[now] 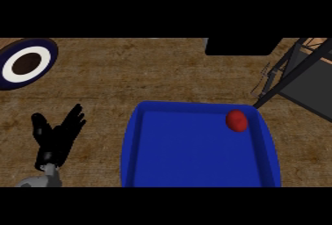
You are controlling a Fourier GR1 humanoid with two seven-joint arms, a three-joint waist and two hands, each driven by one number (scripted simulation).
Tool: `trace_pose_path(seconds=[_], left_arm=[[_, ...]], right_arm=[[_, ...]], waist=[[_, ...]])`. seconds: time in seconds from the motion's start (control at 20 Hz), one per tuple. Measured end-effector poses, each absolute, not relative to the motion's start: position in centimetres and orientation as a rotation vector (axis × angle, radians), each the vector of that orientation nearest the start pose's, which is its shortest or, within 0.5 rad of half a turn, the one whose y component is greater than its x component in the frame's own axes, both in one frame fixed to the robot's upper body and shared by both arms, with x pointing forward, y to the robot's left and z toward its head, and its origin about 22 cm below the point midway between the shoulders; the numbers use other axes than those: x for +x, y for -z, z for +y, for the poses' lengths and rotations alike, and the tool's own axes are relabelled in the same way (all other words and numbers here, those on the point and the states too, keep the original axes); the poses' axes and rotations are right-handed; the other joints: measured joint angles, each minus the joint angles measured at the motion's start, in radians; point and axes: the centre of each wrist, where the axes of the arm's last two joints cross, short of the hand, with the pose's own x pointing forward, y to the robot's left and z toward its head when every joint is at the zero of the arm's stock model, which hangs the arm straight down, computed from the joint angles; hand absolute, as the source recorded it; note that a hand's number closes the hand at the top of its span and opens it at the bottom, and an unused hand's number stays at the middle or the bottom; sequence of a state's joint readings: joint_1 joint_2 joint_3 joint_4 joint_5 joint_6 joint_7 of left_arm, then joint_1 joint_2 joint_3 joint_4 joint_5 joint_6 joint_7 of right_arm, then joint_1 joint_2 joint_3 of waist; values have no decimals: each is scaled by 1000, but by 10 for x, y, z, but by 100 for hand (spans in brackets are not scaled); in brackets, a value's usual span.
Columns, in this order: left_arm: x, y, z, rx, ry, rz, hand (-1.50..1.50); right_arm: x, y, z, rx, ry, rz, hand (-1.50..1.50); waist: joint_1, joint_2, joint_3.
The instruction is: Pick the cupcake from the tray and place it in the tiered shelf
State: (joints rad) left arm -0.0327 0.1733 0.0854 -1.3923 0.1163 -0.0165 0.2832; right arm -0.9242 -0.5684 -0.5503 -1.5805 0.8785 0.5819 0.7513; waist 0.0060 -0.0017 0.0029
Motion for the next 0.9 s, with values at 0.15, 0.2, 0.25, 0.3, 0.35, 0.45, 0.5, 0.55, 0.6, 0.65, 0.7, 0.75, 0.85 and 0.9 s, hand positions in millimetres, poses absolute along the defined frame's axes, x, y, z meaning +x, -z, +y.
trace_pose_path(seconds=[0.15, 0.2, 0.25, 0.3, 0.35, 0.45, 0.5, 0.55, 0.6, 0.65, 0.7, 0.75, 0.85, 0.9], left_arm=[[245, 21, 295, 91, -38, -1156, 0], [246, 22, 293, 91, -39, -1153, 0], [246, 22, 296, 92, -40, -1151, 0], [246, 21, 296, 91, -41, -1148, 0], [247, 21, 297, 91, -40, -1142, 0], [248, 19, 297, 93, -36, -1138, 0], [250, 19, 300, 95, -36, -1138, 0], [249, 20, 295, 92, -36, -1142, 0], [249, 19, 297, 88, -37, -1139, 0], [248, 21, 295, 89, -36, -1145, 0], [248, 21, 294, 90, -36, -1144, 0], [249, 20, 290, 97, -41, -1138, 0], [249, 18, 292, 101, -39, -1134, 0], [247, 16, 291, 98, -36, -1134, 0]], right_arm=[[308, -352, -361, -1310, -200, -1189, 150], [314, -348, -361, -1313, -198, -1188, 150], [314, -346, -365, -1317, -201, -1185, 150], [319, -341, -364, -1322, -200, -1184, 150], [322, -340, -363, -1327, -199, -1183, 150], [329, -336, -373, -1335, -197, -1181, 150], [331, -334, -378, -1339, -199, -1186, 150], [333, -335, -383, -1336, -197, -1195, 150], [335, -332, -383, -1338, -199, -1200, 150], [335, -331, -384, -1335, -199, -1211, 150], [336, -327, -385, -1329, -198, -1222, 150], [336, -327, -389, -1324, -203, -1230, 150], [335, -321, -387, -1317, -214, -1239, 150], [338, -322, -388, -1318, -216, -1243, 150]], waist=[[1, 0, 0], [2, 0, 0], [2, 0, 0], [2, 0, 0], [2, 0, 0], [3, 1, 0], [3, 1, 0], [4, 1, 0], [3, 1, 0], [2, 0, 0], [2, 0, 0], [1, 0, 0], [0, 0, 0], [1, 0, -1]])
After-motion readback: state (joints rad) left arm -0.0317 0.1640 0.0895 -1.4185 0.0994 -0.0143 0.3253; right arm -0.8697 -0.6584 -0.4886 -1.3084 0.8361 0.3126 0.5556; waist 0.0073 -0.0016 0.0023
